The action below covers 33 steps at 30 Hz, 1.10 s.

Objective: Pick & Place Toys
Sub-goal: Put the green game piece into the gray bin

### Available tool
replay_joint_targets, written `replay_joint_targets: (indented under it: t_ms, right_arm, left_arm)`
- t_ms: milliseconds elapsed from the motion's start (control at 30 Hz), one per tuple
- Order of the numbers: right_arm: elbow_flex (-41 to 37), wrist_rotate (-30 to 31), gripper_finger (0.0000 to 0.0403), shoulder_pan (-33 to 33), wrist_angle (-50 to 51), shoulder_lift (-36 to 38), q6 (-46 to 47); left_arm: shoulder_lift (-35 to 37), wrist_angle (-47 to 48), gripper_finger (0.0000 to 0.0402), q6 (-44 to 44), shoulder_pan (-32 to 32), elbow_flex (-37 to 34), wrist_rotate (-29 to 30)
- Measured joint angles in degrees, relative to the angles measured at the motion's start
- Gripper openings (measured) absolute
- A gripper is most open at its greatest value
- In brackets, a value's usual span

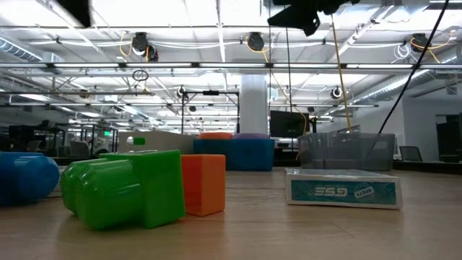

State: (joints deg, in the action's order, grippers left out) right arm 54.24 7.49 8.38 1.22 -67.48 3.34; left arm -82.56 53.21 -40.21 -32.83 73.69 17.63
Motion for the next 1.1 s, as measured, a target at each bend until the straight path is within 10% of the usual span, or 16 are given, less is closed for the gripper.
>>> replay_joint_targets:
  t_ms: [333, 1100]
  right_arm:
    - [0.02, -0.04, 0.0251, -0.87, 0.78, -1.80, 0.46]
    - [0.02, -0.24, 0.0251, -0.81, 2.74, -1.79, 3.38]
  left_arm:
    - [-12.85, -0.67, 0.0248, -0.49, -9.74, 0.00, -0.26]
    - [-23.91, -13.60, 0.0248, -13.09, -10.44, 0.00, -7.74]
